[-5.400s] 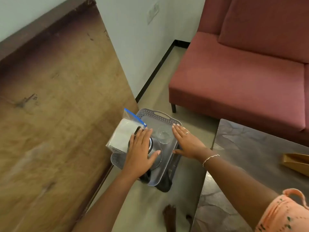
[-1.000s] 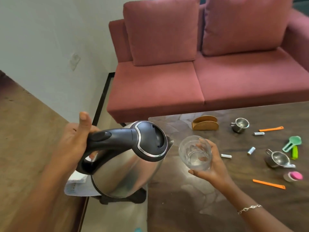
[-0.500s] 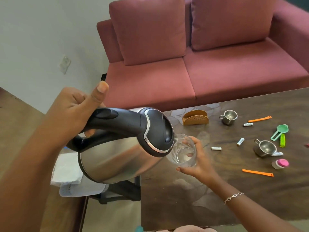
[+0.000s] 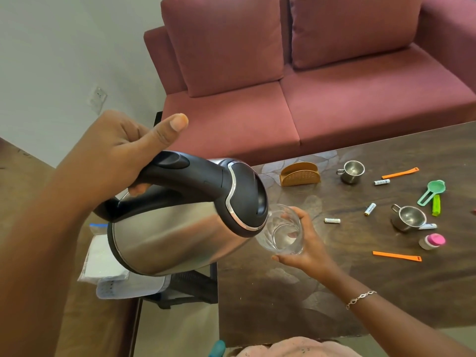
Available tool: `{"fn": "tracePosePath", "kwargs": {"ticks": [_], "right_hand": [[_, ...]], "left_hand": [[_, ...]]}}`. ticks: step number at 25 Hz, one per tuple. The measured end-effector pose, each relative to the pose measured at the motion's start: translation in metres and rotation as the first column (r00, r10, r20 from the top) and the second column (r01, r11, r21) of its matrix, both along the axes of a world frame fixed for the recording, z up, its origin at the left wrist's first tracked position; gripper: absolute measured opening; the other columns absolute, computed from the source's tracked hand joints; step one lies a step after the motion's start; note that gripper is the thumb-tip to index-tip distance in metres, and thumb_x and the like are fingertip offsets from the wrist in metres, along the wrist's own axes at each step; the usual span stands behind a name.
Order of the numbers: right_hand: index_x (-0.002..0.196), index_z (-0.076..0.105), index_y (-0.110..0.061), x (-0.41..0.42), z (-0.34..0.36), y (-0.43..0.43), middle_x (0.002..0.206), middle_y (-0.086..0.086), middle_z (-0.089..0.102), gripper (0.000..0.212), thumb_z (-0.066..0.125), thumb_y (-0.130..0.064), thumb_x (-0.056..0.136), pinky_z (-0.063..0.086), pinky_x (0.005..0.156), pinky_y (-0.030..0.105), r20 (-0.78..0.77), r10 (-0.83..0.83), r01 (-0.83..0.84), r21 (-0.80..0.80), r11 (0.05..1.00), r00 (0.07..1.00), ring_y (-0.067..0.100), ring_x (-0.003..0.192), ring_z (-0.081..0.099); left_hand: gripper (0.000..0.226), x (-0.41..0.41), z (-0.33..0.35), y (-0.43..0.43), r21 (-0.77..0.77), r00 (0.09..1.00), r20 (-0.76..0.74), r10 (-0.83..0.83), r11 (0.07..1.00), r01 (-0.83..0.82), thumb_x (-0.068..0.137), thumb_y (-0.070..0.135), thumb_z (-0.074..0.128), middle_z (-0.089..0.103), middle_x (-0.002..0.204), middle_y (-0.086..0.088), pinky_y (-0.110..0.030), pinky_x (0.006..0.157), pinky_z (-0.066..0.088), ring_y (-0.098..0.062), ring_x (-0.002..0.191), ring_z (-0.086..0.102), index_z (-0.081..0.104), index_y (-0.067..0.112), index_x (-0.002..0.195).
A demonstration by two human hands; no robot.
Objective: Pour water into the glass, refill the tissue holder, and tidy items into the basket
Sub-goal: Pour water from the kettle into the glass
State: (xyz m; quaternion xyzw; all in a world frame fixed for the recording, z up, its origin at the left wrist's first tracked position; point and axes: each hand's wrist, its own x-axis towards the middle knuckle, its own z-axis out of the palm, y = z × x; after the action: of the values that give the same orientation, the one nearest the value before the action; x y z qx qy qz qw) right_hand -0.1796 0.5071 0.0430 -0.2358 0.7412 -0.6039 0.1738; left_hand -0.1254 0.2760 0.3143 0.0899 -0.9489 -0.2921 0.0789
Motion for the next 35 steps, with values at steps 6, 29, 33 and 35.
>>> {"fn": "tracePosePath", "kwargs": {"ticks": [6, 29, 33, 35], "right_hand": [[0.123, 0.029, -0.041, -0.002, -0.010, 0.004, 0.122, -0.016, 0.046, 0.086, 0.078, -0.035, 0.053, 0.042, 0.097, 0.021, 0.019, 0.024, -0.024, 0.004, 1.000, 1.000, 0.001, 0.117, 0.046], [0.118, 0.028, -0.054, 0.008, -0.035, 0.029, 0.122, -0.009, 0.048, 0.086, 0.079, -0.035, 0.051, 0.037, 0.097, 0.014, 0.015, -0.012, 0.012, 0.037, 0.999, 1.000, 0.005, 0.114, 0.048], [0.118, 0.028, -0.054, 0.006, -0.036, 0.031, 0.122, -0.010, 0.048, 0.087, 0.080, -0.035, 0.051, 0.039, 0.097, 0.016, 0.028, -0.024, 0.023, 0.036, 0.999, 0.999, 0.006, 0.115, 0.048], [0.117, 0.028, -0.056, 0.006, -0.036, 0.032, 0.122, -0.011, 0.048, 0.088, 0.080, -0.032, 0.051, 0.038, 0.096, 0.012, 0.032, -0.028, 0.027, 0.031, 0.999, 0.999, 0.004, 0.114, 0.048]], "left_hand": [[0.083, -0.006, 0.002, 0.008, -0.026, 0.999, 0.051, -0.005, 1.000, 0.007, 0.067, 0.074, 0.044, 0.047, 0.033, -0.018, -0.008, 0.041, 0.037, -0.017, 0.027, 0.040, 0.050, -0.004, 0.040], [0.078, -0.009, 0.009, 0.041, -0.108, 0.988, 0.142, -0.055, 0.992, 0.071, 0.064, 0.077, 0.042, 0.046, 0.029, -0.011, -0.005, 0.039, 0.034, -0.008, 0.023, 0.036, 0.052, 0.003, 0.041], [0.077, -0.009, 0.010, 0.045, -0.107, 0.989, 0.138, -0.052, 0.992, 0.067, 0.066, 0.074, 0.045, 0.044, 0.027, -0.009, -0.004, 0.040, 0.034, -0.008, 0.023, 0.035, 0.051, 0.003, 0.039], [0.075, -0.011, 0.010, 0.046, -0.110, 0.988, 0.147, -0.035, 0.993, 0.052, 0.067, 0.070, 0.047, 0.043, 0.026, -0.009, -0.004, 0.040, 0.034, -0.008, 0.023, 0.034, 0.051, 0.002, 0.038]]}}
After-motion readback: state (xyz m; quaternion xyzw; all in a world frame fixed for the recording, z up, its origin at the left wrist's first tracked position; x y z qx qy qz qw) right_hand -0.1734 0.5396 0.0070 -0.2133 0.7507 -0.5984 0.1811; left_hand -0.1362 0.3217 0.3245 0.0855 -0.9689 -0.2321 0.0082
